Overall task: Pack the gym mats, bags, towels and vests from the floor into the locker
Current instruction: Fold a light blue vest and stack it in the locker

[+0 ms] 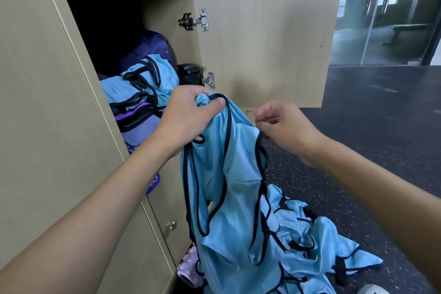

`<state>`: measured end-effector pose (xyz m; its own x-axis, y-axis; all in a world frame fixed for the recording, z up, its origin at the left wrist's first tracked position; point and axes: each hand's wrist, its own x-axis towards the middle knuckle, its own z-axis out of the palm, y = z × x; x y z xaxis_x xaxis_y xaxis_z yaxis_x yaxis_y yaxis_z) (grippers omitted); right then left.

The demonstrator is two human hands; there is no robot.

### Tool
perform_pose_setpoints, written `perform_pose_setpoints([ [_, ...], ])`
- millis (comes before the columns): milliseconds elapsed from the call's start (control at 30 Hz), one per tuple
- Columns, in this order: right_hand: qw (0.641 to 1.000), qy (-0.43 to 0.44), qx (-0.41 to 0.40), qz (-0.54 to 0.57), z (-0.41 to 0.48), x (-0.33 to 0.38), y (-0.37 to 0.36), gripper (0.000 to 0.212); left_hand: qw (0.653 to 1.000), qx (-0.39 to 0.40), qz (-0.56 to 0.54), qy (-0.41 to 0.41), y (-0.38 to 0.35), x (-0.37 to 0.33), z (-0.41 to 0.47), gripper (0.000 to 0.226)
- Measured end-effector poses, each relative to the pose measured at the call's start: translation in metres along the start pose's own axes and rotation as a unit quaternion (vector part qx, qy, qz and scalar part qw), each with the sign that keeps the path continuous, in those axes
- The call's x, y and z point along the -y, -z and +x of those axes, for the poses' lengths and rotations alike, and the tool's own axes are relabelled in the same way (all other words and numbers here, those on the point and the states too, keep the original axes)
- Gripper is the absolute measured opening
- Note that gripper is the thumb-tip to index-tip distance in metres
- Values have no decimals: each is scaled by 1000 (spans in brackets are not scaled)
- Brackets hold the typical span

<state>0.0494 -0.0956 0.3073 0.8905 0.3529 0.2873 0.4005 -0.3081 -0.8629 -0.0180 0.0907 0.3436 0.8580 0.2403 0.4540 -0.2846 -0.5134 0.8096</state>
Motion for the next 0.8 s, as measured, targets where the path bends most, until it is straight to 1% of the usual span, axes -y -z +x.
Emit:
perform_pose_setpoints([
  [33,999,19,-24,-9,-1,1,-1,21,1000,-10,-7,6,2,-1,1,18],
  [100,996,64,-36,43,-6,8,-3,13,1000,-22,-7,6,4,-2,3,19],
  [167,991,89,5,94,-11,14,-5,1,1000,-27,-3,0,5,-2,4,19],
  [233,991,108,55,53,-12,13,-7,18,1000,-28,-2,-2,5,-4,4,20],
  [267,991,119,63,15,-12,10,-8,22,1000,-30,-3,-1,6,-3,4,21],
  [333,990,128,38,-35,-10,4,-10,17,999,-36,7,3,9,-2,6,21],
  [400,994,111,1,-10,-8,2,-9,16,999,-44,30,-2,10,2,7,12],
  [433,995,94,-12,27,-7,5,-8,15,998,-43,51,-9,10,3,5,15],
  [500,993,61,-26,98,-5,8,-6,16,996,-9,76,-45,8,8,1,34],
  [567,991,37,-33,123,-3,9,-5,17,992,62,63,-91,2,9,-4,41],
  [600,990,31,-35,130,-2,8,-6,17,987,101,66,-101,0,8,-6,42],
  [667,988,19,-42,150,0,8,-5,15,977,163,93,-97,-5,9,-10,46],
  [767,979,-14,-62,196,0,12,-3,12,971,198,115,-69,-11,12,-15,48],
  [800,973,-24,-64,219,1,13,-3,12,970,208,112,-53,-13,13,-16,45],
])
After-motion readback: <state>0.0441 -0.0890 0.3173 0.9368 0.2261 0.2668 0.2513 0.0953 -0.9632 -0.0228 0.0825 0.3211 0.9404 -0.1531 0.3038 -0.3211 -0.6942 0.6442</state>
